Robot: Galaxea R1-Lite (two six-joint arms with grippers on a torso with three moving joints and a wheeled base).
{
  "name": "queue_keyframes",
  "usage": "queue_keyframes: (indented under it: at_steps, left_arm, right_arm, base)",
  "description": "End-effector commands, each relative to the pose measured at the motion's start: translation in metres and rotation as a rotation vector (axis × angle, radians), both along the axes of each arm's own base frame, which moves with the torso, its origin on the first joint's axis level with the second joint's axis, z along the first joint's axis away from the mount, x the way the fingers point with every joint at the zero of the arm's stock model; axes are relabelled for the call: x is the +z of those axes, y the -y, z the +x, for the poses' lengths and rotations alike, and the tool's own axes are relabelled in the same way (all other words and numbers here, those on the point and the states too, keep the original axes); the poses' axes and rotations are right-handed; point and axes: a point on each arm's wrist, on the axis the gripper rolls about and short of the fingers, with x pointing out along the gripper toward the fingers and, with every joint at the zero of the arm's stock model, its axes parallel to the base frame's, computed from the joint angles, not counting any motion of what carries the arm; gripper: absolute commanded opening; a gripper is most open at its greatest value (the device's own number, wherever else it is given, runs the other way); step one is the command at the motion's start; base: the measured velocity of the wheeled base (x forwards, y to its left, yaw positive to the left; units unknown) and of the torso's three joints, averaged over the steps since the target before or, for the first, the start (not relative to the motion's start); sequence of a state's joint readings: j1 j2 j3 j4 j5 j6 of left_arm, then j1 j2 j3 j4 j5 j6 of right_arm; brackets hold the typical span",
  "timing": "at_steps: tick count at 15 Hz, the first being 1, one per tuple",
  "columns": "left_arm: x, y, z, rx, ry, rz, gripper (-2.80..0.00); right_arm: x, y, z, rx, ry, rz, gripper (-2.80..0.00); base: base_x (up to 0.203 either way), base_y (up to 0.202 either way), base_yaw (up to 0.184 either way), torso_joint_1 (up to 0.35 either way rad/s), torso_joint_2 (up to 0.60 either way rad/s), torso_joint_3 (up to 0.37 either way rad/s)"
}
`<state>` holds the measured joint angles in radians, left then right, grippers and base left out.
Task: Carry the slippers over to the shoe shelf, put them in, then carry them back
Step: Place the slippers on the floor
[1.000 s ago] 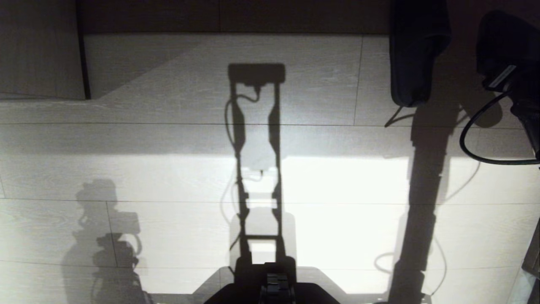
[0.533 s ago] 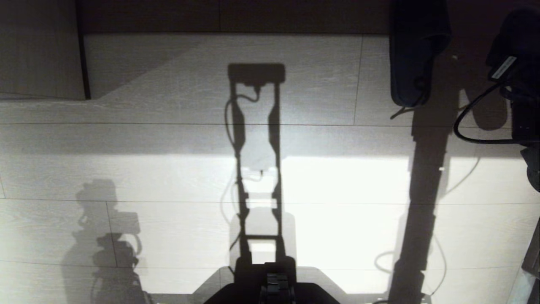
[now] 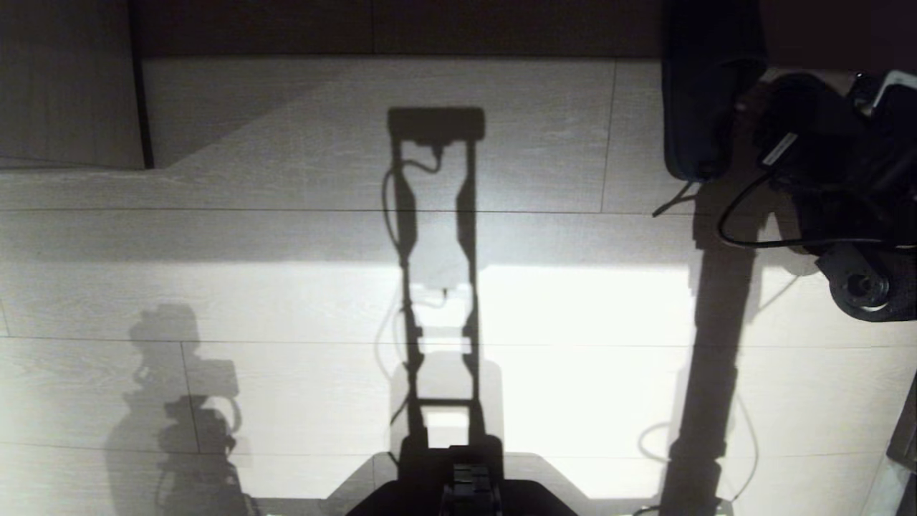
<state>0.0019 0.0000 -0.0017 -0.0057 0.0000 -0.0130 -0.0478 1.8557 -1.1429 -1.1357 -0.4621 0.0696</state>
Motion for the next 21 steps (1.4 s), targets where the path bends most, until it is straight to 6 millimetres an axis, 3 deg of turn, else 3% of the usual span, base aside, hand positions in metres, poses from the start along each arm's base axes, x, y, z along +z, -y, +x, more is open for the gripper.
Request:
queue_keyframes:
  at_steps: [1, 4, 7, 16, 21]
  left_arm:
    - [0.000, 0.000, 0.000, 0.001, 0.000, -0.001, -2.80]
    - [0.000, 0.000, 0.000, 0.000, 0.000, -0.001, -2.80]
    - [0.000, 0.000, 0.000, 0.001, 0.000, -0.001, -2.80]
    - [0.000, 0.000, 0.000, 0.000, 0.000, -0.001, -2.80]
    - [0.000, 0.000, 0.000, 0.001, 0.000, -0.001, -2.80]
  right_arm:
    - [-0.012, -0.001, 0.006, 0.022, -0.039, 0.003, 0.00]
    - [-0.026, -0.001, 0.005, 0.111, -0.104, 0.019, 0.00]
    - [-0.027, -0.001, 0.004, 0.119, -0.111, 0.020, 0.00]
    - [-0.021, 0.000, -0.007, 0.125, -0.097, 0.033, 0.00]
    - [-0.006, 0.000, -0.024, 0.122, -0.052, 0.037, 0.00]
  base:
    - [0.000, 0.000, 0.000, 0.000, 0.00, 0.000]
    - [0.000, 0.000, 0.000, 0.000, 0.00, 0.000]
    - [0.000, 0.000, 0.000, 0.000, 0.00, 0.000]
    - [0.000, 0.000, 0.000, 0.000, 0.00, 0.000]
    - [0.000, 0.000, 0.000, 0.000, 0.00, 0.000]
